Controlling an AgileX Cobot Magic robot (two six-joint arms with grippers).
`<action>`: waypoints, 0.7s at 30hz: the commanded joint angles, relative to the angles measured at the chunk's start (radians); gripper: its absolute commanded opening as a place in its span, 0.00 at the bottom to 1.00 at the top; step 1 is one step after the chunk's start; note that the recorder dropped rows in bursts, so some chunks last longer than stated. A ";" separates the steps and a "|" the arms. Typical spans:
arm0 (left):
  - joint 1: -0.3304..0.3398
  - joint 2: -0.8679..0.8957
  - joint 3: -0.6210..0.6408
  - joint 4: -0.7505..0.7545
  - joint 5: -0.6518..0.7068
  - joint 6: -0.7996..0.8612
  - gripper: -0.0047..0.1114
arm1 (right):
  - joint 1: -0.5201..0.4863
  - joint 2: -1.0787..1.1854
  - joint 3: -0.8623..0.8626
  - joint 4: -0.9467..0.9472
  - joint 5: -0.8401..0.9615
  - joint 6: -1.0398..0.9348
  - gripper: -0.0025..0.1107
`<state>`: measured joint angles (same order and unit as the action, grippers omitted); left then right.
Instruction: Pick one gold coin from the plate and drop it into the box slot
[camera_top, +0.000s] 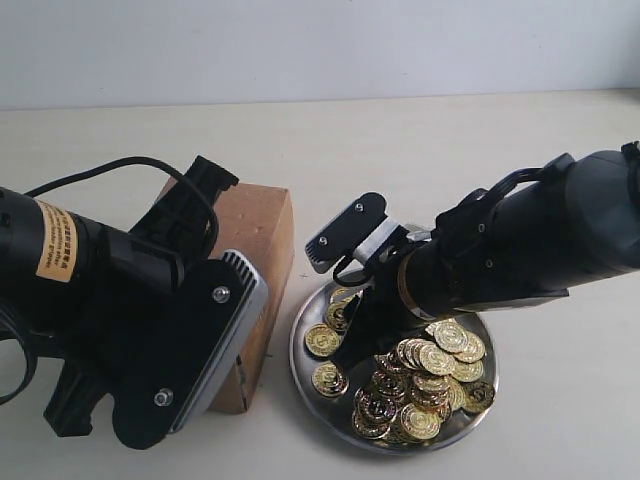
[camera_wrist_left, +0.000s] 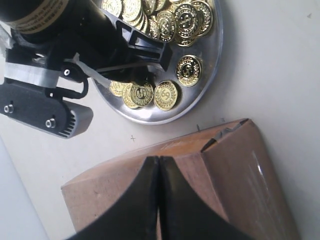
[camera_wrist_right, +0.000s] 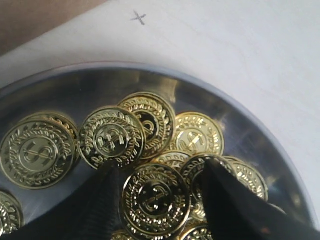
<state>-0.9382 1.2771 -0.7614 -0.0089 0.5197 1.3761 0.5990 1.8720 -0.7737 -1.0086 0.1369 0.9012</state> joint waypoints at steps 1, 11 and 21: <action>0.003 -0.008 0.006 -0.013 -0.002 -0.012 0.04 | 0.000 0.011 0.000 0.017 0.049 -0.010 0.45; 0.003 -0.008 0.006 -0.013 -0.002 -0.012 0.04 | 0.000 0.011 0.000 0.034 0.049 -0.010 0.40; 0.003 -0.008 0.006 -0.013 -0.002 -0.012 0.04 | 0.000 0.011 0.000 0.034 0.031 -0.029 0.40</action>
<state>-0.9382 1.2771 -0.7614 -0.0089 0.5197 1.3745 0.6005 1.8720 -0.7778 -0.9818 0.1595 0.8821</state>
